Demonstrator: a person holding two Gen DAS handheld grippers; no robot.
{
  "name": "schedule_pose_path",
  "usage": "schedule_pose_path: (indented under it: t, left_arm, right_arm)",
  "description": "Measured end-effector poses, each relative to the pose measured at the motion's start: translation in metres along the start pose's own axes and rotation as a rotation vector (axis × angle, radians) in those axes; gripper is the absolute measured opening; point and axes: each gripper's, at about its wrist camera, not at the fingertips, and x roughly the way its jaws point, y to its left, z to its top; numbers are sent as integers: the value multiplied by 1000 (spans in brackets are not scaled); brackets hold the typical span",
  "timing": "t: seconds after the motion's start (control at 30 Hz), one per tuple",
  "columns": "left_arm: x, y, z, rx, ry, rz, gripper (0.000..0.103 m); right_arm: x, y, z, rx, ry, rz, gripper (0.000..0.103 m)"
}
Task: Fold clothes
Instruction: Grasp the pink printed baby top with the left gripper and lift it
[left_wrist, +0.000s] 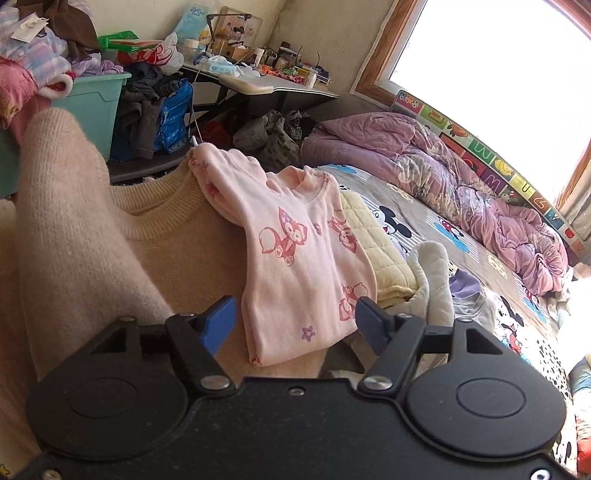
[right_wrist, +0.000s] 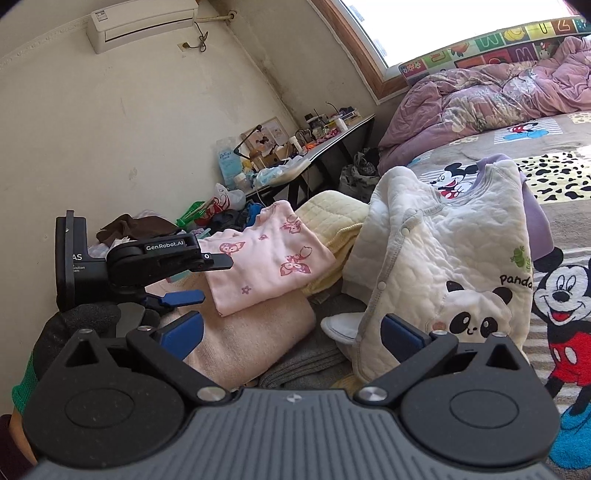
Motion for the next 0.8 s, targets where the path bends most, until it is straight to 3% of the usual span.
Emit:
schedule_pose_path:
  t: [0.1, 0.17, 0.23, 0.4, 0.57, 0.8]
  left_arm:
    - [10, -5, -1, 50, -8, 38, 51]
    - [12, -8, -3, 85, -11, 74, 19]
    - [9, -8, -5, 101, -15, 74, 6]
    - [-12, -12, -6, 129, -56, 57, 2]
    - [-55, -45, -12, 233, -124, 16, 2]
    - [-137, -90, -28, 324, -214, -113, 2]
  right_arm:
    - [3, -4, -6, 8, 30, 5, 102]
    - [3, -6, -11, 3, 46, 3, 102]
    - [1, -9, -15, 18, 59, 8, 102]
    - [-13, -18, -25, 62, 77, -8, 102]
    - [-38, -18, -29, 62, 84, -20, 102]
    - [-99, -21, -36, 82, 80, -20, 102]
